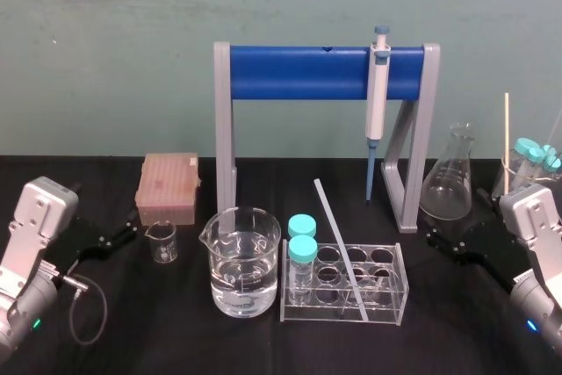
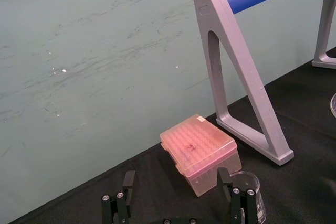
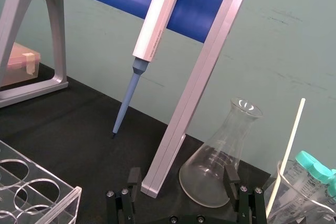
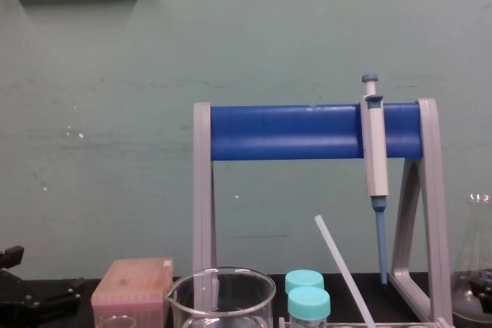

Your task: Pick up the stirring rod with one hand, then place it down.

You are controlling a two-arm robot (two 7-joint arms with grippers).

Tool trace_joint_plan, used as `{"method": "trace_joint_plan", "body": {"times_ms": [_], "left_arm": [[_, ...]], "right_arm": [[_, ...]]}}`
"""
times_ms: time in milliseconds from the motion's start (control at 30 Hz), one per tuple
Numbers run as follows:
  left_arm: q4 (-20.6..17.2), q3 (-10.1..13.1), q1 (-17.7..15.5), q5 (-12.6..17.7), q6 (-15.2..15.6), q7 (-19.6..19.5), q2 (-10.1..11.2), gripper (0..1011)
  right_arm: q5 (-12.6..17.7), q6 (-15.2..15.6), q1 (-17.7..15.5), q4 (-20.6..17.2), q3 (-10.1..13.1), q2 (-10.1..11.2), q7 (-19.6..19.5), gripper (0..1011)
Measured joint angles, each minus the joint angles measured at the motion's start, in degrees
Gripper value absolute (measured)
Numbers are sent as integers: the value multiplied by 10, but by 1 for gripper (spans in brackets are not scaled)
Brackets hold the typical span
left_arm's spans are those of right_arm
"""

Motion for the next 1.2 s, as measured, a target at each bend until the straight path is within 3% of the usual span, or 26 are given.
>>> {"method": "trace_joint_plan", "body": {"times_ms": [1200], "left_arm": [[0, 0, 0, 0, 0, 0, 0, 1000]], "right_arm": [[0, 0, 0, 0, 0, 0, 0, 1003]]}}
